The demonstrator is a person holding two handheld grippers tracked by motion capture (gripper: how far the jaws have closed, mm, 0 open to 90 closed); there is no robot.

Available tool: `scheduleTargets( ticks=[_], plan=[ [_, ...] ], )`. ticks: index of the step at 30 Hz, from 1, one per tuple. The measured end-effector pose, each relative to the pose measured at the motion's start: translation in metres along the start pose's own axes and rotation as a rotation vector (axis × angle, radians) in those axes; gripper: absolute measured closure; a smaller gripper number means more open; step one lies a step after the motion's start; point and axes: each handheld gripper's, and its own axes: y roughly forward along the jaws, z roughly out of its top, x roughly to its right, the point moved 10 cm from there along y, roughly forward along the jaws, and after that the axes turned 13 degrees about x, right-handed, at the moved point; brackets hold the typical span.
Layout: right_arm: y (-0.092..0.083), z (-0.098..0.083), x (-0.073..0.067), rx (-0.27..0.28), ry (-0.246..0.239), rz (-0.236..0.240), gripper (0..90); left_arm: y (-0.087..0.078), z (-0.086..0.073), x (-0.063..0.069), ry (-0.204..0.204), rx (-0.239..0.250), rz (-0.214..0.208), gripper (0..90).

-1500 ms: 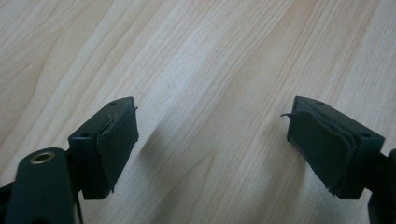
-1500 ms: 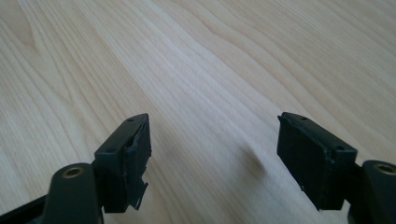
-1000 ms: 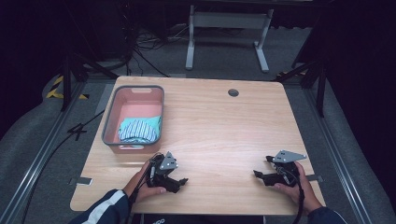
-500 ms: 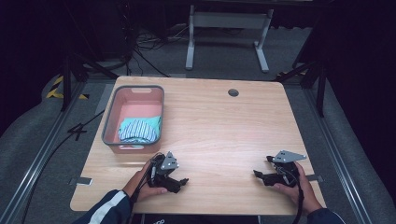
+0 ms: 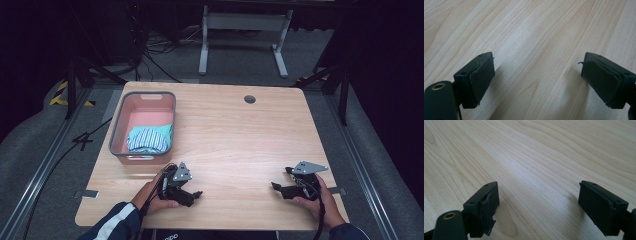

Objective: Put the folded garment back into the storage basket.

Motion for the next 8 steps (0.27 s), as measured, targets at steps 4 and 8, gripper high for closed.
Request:
scheduleTargets(
  ticks=[4, 8],
  plan=[
    [0.0, 0.0, 0.0002, 0.0, -0.001, -0.001, 17.4, 0.0008, 0.0001, -0.0003, 0.002, -0.002, -0.012, 10.7],
    [0.0001, 0.0, 0.0002, 0.0, -0.001, -0.001, 17.5, 0.0012, 0.0002, -0.0009, 0.007, -0.005, -0.016, 9.9]
  ],
)
